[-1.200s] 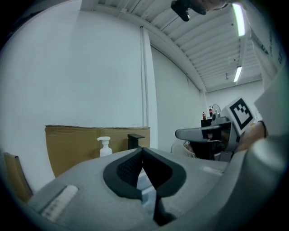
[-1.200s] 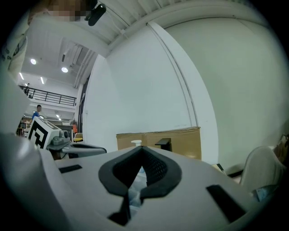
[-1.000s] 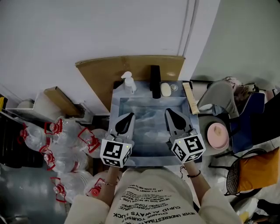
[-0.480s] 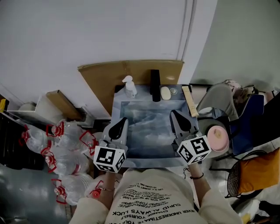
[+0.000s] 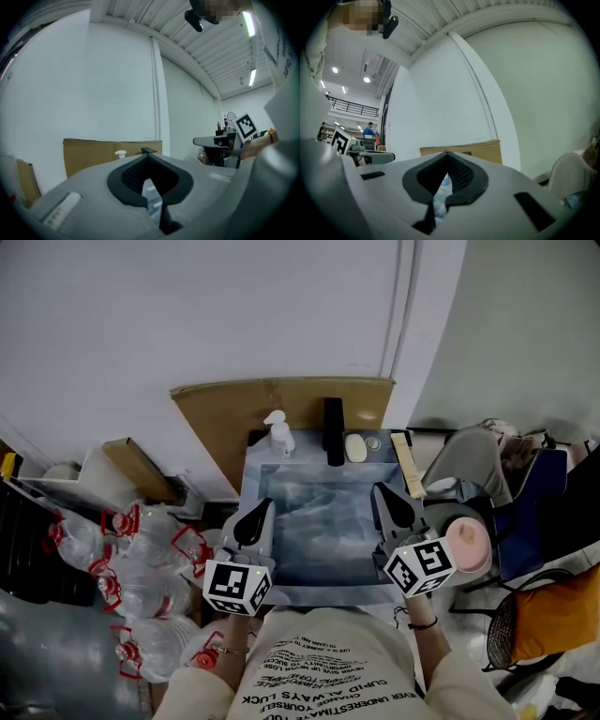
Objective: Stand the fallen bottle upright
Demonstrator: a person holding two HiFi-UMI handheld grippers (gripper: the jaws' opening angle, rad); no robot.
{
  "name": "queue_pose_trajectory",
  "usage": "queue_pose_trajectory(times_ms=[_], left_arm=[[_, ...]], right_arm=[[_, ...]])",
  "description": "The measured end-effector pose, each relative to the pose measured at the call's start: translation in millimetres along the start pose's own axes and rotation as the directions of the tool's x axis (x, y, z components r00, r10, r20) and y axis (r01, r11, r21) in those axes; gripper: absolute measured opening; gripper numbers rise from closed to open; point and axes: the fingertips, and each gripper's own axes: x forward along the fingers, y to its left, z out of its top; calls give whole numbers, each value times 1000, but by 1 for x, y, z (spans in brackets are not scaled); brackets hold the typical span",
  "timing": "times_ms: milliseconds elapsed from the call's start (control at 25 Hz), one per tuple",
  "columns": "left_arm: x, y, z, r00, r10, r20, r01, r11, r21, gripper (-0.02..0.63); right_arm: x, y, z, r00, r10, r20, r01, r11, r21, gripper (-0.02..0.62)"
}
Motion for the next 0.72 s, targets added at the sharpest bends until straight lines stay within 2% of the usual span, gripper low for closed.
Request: queue_pose_trajectory(times_ms=[720], left_arm=[[-2,7,1,999,53,6,-53,999,-10,23]], right_arm=[[-3,-9,-1,999,-35,0,35,999,-4,3]])
